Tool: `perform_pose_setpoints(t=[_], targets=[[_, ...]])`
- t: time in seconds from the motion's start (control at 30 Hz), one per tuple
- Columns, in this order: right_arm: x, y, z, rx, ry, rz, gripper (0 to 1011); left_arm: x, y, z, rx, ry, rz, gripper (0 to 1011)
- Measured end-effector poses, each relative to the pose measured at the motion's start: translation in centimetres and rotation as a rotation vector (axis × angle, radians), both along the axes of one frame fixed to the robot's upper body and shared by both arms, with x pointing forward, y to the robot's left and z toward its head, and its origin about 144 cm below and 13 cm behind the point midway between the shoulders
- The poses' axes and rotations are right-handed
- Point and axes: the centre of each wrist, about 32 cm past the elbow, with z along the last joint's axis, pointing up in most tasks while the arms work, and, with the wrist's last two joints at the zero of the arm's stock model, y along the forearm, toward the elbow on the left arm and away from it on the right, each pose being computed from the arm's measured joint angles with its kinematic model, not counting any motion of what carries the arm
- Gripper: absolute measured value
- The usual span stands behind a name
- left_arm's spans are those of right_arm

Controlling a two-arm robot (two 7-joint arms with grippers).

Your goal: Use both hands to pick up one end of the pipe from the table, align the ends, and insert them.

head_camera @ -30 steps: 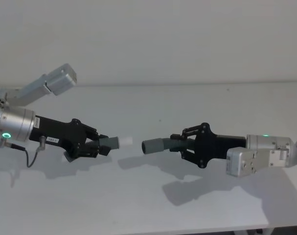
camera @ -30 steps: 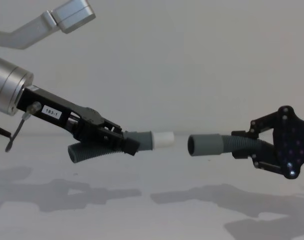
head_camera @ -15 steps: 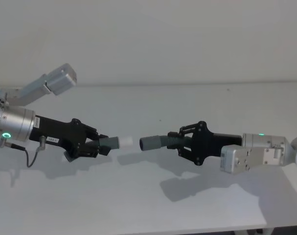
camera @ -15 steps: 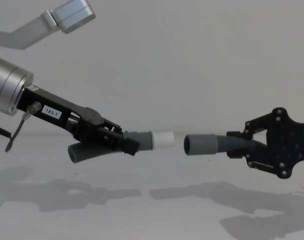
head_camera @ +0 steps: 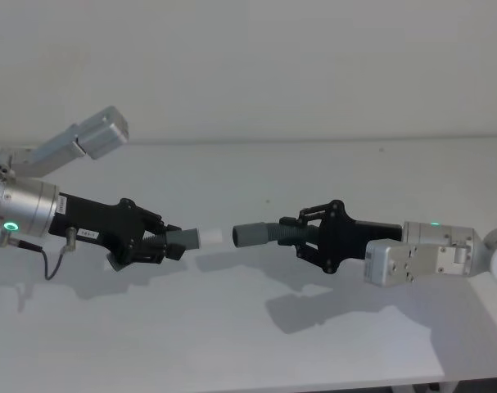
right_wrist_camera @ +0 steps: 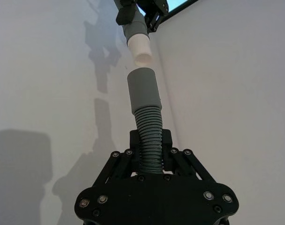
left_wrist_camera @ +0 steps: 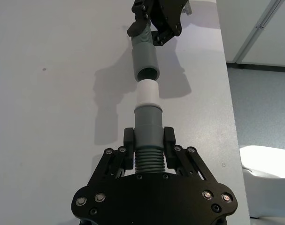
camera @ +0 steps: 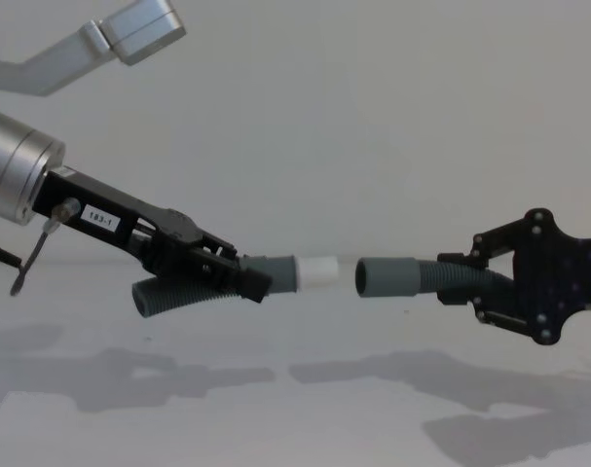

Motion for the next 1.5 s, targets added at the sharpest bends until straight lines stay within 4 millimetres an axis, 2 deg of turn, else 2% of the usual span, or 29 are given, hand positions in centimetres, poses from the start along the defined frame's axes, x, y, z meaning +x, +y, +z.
perform_pose_setpoints(t=[1.5], targets=[[0.6, 1.0, -0.2, 0.012, 0.007, 0.010, 230, 0.0, 0.0, 0.0, 0.000, 0.000, 0.000, 329]])
